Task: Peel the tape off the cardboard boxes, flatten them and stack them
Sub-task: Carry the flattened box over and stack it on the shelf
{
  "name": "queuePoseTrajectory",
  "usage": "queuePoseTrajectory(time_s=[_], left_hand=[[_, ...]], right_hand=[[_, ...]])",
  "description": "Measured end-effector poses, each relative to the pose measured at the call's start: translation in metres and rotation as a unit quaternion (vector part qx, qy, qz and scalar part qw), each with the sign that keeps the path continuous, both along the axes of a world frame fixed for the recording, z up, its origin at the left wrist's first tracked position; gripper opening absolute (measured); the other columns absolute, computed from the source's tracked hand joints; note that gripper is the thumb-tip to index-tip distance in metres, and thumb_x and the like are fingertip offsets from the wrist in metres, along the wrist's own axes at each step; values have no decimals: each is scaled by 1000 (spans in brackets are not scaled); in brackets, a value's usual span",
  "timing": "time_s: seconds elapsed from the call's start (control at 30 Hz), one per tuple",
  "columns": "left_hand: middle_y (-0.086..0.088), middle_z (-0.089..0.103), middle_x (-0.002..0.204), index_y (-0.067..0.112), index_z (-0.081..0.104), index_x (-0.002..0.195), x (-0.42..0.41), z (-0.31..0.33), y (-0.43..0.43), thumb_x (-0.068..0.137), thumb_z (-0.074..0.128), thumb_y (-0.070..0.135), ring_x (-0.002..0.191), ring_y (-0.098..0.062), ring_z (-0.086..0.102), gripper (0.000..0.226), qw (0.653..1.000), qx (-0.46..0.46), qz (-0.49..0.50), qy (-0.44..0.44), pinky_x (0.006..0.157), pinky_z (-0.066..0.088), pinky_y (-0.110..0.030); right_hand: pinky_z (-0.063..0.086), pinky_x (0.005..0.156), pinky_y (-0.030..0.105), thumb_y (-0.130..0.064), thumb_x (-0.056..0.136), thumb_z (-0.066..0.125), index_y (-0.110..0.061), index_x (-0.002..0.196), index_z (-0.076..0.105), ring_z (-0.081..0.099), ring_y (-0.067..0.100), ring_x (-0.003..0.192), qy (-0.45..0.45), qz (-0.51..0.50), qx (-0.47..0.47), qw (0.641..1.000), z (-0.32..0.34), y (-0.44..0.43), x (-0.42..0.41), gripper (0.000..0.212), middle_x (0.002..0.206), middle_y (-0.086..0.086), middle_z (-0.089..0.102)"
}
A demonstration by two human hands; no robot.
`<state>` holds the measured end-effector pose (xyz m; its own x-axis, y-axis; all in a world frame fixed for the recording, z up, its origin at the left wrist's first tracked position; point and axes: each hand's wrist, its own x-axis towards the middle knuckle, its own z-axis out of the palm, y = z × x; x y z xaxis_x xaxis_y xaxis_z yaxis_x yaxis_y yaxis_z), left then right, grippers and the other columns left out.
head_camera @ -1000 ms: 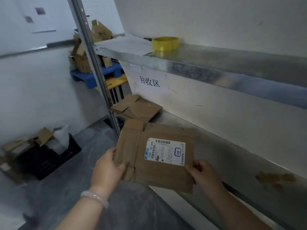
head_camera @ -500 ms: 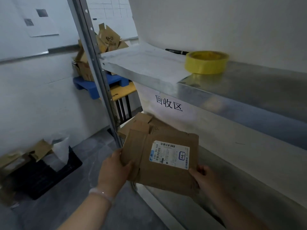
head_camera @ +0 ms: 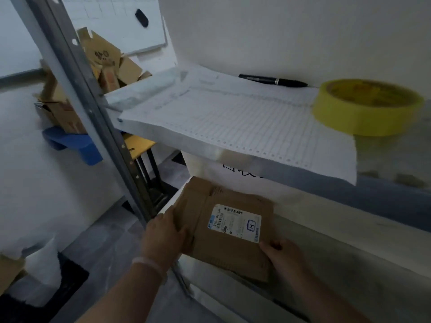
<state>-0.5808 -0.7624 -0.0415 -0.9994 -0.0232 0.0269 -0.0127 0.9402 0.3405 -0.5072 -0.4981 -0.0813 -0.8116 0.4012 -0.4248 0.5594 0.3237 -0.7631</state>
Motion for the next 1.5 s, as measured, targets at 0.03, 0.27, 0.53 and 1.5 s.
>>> queuePoseTrajectory(time_s=[0.03, 0.27, 0.53, 1.5], left_hand=[[-4, 56, 114, 21, 39, 134, -10, -1, -3, 85, 53, 42, 105, -23, 52, 55, 1000, -11, -9, 3, 88, 45, -36], [-8, 62, 81, 12, 65, 106, -51, -21, -12, 66, 53, 22, 71, -33, 60, 43, 990, -104, -96, -4, 57, 49, -37], [6, 41, 140, 29, 35, 141, -40, 5, 46, 92, 43, 51, 127, -17, 38, 54, 931, -20, -360, 53, 107, 30, -28], [-2, 57, 125, 22, 53, 130, 465, 37, 477, 82, 49, 47, 111, -24, 55, 54, 616, 127, -766, 134, 92, 47, -40]], right_hand=[[56, 77, 37, -46, 84, 68, -18, 91, 68, 66, 18, 81, -8, -7, 0, 1000, 0, -7, -5, 30, 91, 1, 71], [50, 89, 36, -35, 86, 70, -27, 95, 58, 62, 20, 97, 5, -45, -5, 999, 10, -42, -15, 16, 98, -3, 64], [54, 74, 35, -30, 86, 68, -25, 85, 63, 64, 16, 78, 56, -181, 49, 981, 31, -30, 27, 7, 84, -4, 69], [17, 116, 22, -44, 92, 57, -33, 148, 34, 23, 5, 142, 32, -387, 310, 868, 83, 215, 601, 61, 152, -13, 31]])
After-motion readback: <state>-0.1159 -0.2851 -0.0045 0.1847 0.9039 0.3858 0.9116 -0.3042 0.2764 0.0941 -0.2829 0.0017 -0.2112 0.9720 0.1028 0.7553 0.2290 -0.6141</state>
